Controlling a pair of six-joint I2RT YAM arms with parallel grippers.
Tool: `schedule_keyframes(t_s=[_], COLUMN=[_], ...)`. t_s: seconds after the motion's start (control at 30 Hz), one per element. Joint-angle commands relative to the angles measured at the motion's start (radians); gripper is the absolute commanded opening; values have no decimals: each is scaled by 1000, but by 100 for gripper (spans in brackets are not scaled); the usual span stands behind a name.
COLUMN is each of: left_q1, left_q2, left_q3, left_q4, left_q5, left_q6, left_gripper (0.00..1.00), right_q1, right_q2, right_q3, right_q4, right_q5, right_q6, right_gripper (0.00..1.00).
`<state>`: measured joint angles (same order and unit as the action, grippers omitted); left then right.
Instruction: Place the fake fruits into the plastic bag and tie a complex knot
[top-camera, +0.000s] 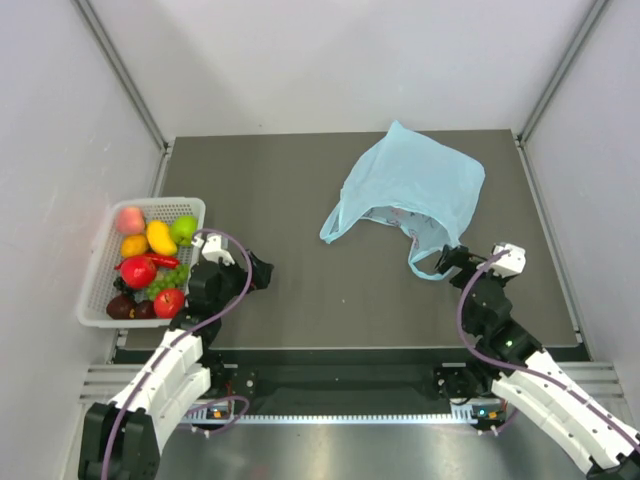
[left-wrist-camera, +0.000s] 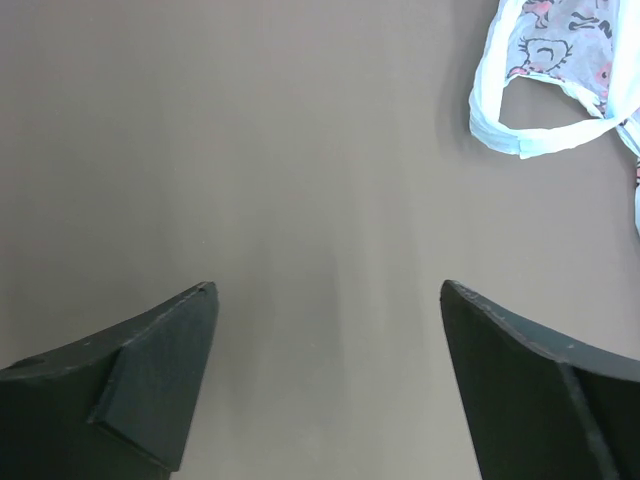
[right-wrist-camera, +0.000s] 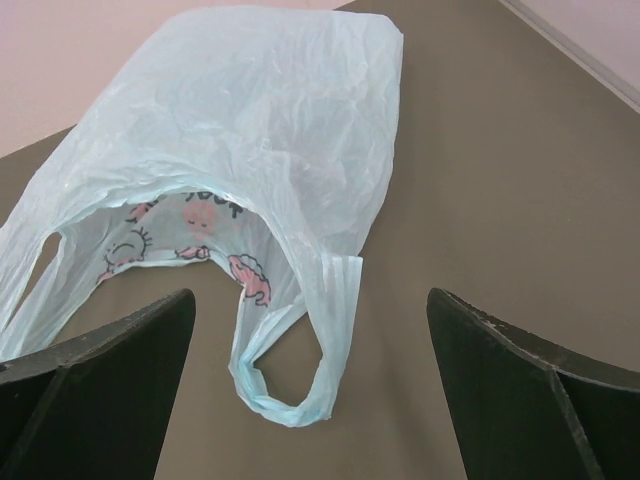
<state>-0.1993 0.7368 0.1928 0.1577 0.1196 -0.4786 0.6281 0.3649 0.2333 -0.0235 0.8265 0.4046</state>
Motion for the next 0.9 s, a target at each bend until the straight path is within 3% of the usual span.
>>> schedule_keyframes(t_s=[0.0,0.17,0.33,0.47,0.7,0.87], left_q1=[-6,-5,-3,-3,46,236], left_q2=[-13,-10,15,84,318,335], left_q3=[59,291,548,733,901,883], left_q4=[27,-332,-648,-849,-980,-854], left_q5=[-4,-176,-512,-604,-765,-645], left_q6=[2,-118,-273,-330,-351,-292], left_gripper=[99,99,99,99,99,99], right_q1=[7,5,5,5,5,5], right_q2=[-38,-29,2,17,19,19], right_q3=[-15,-17,-6,-2,0,0], right_q4=[27,36,37,40,42,42], right_q5=[10,8,6,2,-6,-10], right_q6=[10,5,7,5,0,-1], right_gripper=[100,100,100,100,100,100])
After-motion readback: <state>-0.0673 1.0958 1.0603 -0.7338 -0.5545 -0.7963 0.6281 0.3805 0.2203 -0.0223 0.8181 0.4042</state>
